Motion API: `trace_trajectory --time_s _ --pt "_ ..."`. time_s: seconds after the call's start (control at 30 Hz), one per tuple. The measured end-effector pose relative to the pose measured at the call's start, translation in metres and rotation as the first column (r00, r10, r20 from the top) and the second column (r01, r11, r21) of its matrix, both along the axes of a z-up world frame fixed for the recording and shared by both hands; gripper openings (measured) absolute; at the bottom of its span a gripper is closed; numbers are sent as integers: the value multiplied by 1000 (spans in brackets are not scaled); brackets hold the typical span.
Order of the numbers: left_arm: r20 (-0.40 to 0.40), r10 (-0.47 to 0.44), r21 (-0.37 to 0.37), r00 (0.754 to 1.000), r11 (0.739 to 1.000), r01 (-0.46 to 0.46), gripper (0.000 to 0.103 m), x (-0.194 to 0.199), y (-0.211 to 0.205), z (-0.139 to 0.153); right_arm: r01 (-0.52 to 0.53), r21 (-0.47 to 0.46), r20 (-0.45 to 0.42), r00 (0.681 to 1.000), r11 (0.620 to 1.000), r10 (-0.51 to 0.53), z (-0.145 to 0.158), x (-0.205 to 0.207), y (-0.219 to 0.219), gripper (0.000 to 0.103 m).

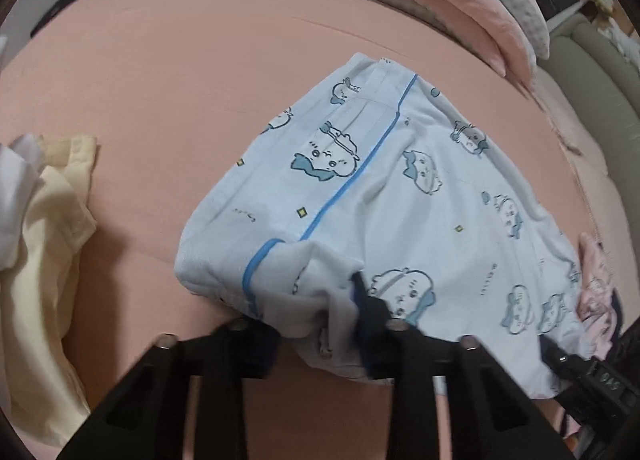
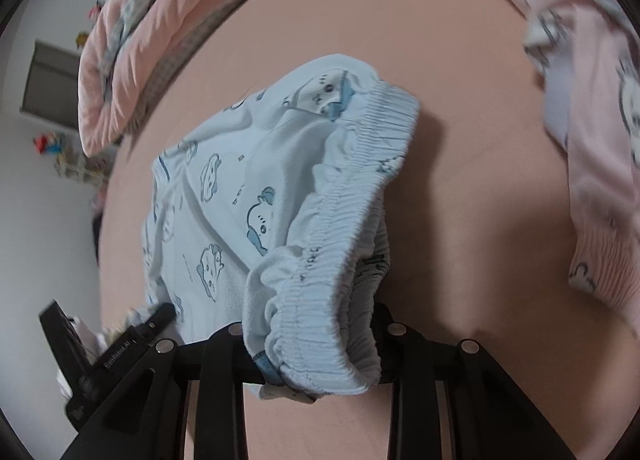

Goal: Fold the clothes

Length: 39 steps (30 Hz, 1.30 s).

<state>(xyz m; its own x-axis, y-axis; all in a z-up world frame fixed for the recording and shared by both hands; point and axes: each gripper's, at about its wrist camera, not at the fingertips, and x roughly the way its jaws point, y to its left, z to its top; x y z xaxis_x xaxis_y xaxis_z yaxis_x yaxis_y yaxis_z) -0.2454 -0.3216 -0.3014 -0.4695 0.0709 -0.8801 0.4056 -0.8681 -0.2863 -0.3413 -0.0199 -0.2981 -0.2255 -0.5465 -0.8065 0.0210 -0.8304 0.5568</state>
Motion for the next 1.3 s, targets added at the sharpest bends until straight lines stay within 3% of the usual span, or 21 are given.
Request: trace_trajectory --time_s 0.17,0.23,0.33,0.43,0.73,1.0,1.3 --pt "-47 51 76 998 996 -48 10 13 -5 12 -21 -16 5 1000 1000 21 7 -1 6 28" --pt "-92 51 73 994 996 -44 9 21 0 23 -58 50 -41 997 997 61 18 2 2 22" --pt "-90 29 59 996 998 -24 9 25 12 32 -137 173 -112 981 975 157 39 11 -13 20" --pt "-79 26 73 996 997 -21 9 36 19 37 -182 237 -123 969 954 215 51 19 -16 20" --pt "-17 94 162 995 983 -90 9 74 13 26 -234 143 -22 971 962 239 42 49 33 20" --pt "-2 74 108 997 991 -73 9 77 25 26 -275 150 -11 960 950 280 28 87 52 20" --pt "12 35 64 999 997 -36 9 59 41 19 -251 143 0 967 957 254 19 73 42 23"
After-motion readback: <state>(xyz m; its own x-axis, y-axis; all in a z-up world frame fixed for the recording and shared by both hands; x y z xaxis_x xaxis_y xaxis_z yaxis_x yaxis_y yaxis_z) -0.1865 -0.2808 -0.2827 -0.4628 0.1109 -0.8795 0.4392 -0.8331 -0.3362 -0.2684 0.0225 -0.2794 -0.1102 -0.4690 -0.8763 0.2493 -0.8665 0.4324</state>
